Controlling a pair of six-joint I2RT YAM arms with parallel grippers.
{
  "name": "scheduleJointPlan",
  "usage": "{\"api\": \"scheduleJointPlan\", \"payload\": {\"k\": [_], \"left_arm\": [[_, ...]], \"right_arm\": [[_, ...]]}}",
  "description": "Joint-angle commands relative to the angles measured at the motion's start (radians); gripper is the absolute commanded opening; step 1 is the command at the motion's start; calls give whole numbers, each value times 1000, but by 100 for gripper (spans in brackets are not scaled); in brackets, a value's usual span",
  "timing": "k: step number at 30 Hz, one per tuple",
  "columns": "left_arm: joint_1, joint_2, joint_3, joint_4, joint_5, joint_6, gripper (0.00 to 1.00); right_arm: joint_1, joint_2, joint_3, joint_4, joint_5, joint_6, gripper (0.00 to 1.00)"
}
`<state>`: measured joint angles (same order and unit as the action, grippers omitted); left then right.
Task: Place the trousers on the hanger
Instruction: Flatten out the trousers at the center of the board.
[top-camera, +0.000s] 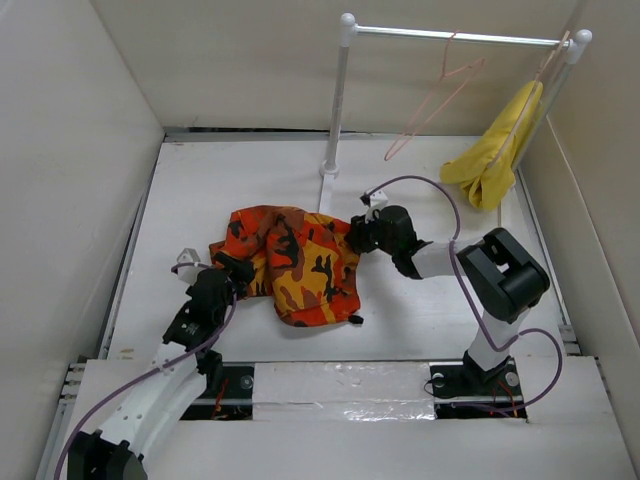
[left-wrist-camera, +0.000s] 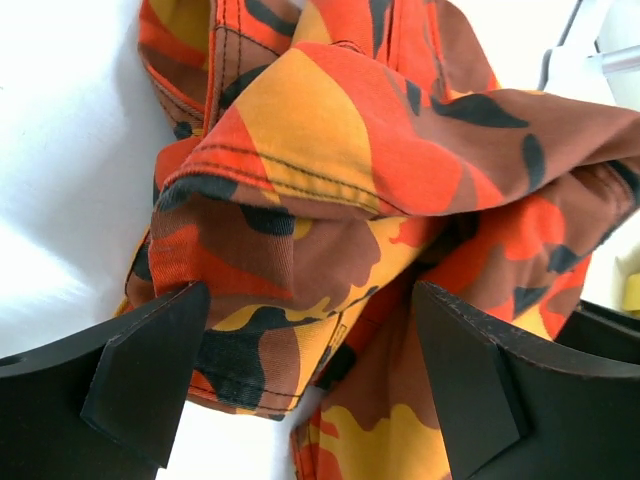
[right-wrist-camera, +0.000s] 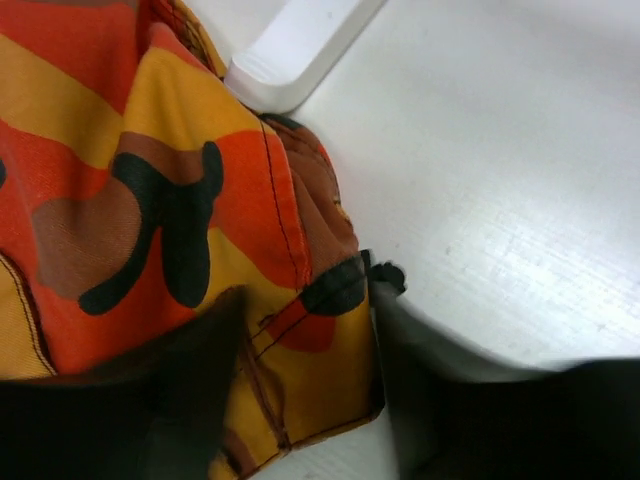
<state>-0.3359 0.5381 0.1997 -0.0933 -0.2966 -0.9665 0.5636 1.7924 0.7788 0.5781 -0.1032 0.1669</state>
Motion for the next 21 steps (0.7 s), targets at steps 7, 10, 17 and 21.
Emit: {"api": "scheduleJointPlan", "payload": {"k": [7,10,17,21], "left_arm": [[5,95,16,168,-61,23,21],[5,121,113,187,-142,54,0],[5,109,325,144,-207,86,0],[5,-9,345,199,-138,98,0]], "right_arm": [[-10,-166,-12,105,-15,-18,0],[1,-340,-42,-18,75,-52,0],[50,-948,-58,-475,287,-107,0],[62,-1240,-13,-749,425,-67,0]]}}
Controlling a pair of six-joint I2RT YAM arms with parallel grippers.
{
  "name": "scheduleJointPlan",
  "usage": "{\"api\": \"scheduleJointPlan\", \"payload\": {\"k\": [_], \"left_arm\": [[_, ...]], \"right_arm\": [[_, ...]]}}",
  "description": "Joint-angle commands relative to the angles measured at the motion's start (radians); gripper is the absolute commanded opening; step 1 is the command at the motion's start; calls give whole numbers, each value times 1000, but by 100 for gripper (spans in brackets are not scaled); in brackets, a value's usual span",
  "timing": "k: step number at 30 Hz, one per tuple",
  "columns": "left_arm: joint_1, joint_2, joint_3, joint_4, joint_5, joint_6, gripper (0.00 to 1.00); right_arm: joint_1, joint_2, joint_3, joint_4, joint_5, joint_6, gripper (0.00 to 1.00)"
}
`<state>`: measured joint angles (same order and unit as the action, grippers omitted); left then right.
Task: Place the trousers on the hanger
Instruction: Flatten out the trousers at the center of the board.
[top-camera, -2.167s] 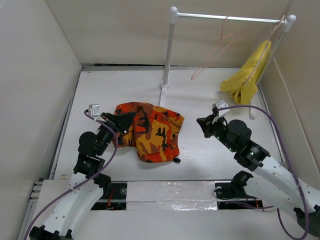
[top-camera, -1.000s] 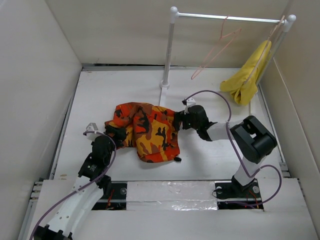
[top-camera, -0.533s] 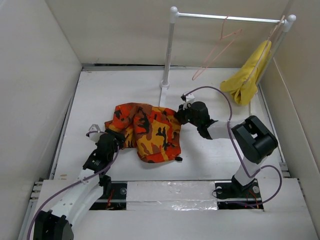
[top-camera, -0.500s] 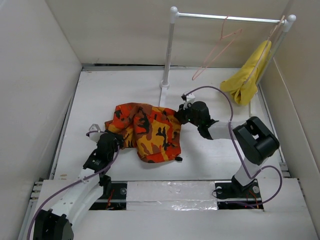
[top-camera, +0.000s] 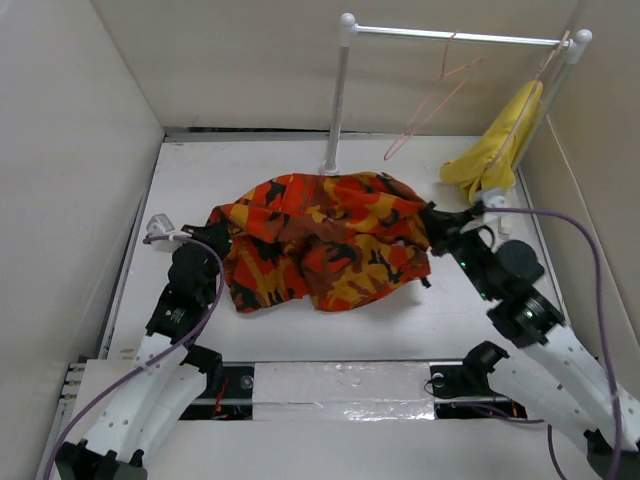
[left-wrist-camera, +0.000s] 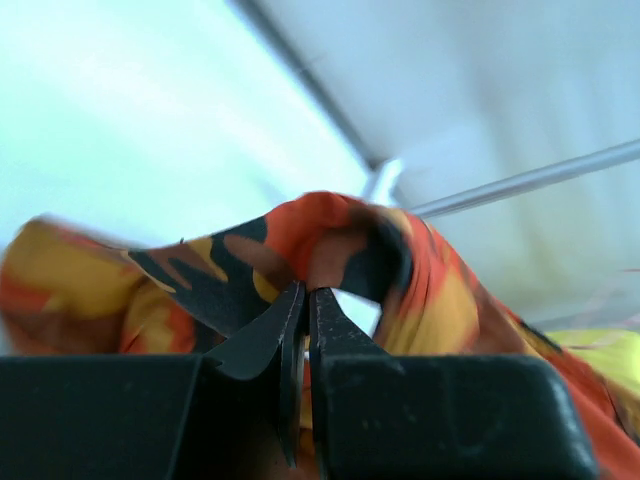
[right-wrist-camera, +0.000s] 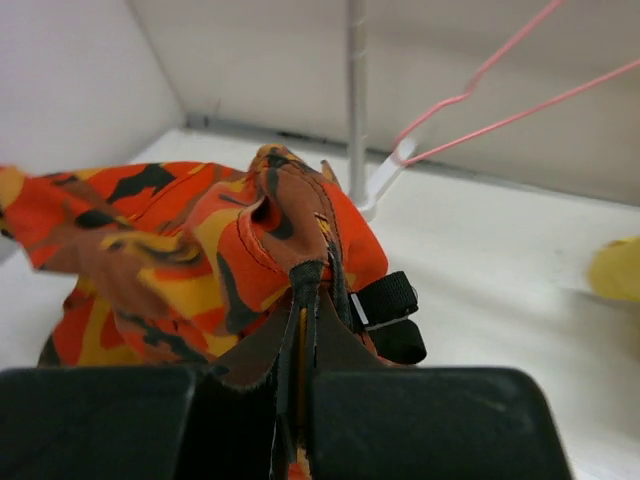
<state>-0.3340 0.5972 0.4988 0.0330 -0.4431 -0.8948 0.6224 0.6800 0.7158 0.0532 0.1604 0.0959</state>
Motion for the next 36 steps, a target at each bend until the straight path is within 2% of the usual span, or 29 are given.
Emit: {"api": "scheduleJointPlan", "payload": {"k": [1,2,3,5,6,7,9,11,13,15,17,19,20,21,23,24,26,27,28,30,32,34,36], "left_arm": [[3,-88,61,80,32,37,0],[3,-85,81,94,67,57,0],[3,-74,125,143,172,110,0],[3,33,197,182,301,172,0],[3,89,304,179,436,225,0],[3,222,372,153,511,256,0],[3,350,560,95,623,305,0],[3,507,631,53,629,347,0],[3,654,681,41,624,373,20],[3,757,728,18,671,384,39],[-45,872,739,16,695,396,44],[-103,906,733,5,588,418,51],[-123,899,716,8,543,419,53],[-134,886,657,34,477,404,59],[-134,788,560,89,407,353,65],[-134,742,455,125,309,308,66],[-134,572,339,157,220,258,65],[-134,514,222,172,181,238,63],[-134,395,171,177,122,197,61],[-134,243,33,124,46,133,58],[-134,159,-37,56,9,79,57],[-134,63,-127,-31,-23,-30,48],[-134,20,-187,-74,-34,-73,42]], "right_arm": [[3,-161,66,-261,204,10,0],[3,-186,98,-291,220,14,0],[-9,-213,108,-330,232,18,0],[-18,-217,135,-371,272,42,0],[-18,-215,142,-401,275,63,0],[-29,-215,140,-403,283,73,0],[-39,-209,123,-398,326,80,0],[-49,-169,106,-412,427,96,0],[-59,-119,62,-397,522,110,0],[-96,-79,33,-342,551,120,0],[-167,-16,17,-320,516,136,0],[-214,13,19,-299,452,145,0],[-251,27,17,-290,429,142,0],[-265,29,14,-270,413,140,0],[-288,27,-12,-228,384,113,0],[-309,27,-16,-213,374,105,0],[-319,27,-27,-204,334,94,0],[-332,27,-44,-185,323,90,0],[-343,29,-53,-173,298,81,0],[-354,33,-71,-152,266,77,0],[-363,36,-81,-135,245,77,0],[-363,39,-85,-118,220,79,0],[-363,43,-85,-104,205,79,0]]}}
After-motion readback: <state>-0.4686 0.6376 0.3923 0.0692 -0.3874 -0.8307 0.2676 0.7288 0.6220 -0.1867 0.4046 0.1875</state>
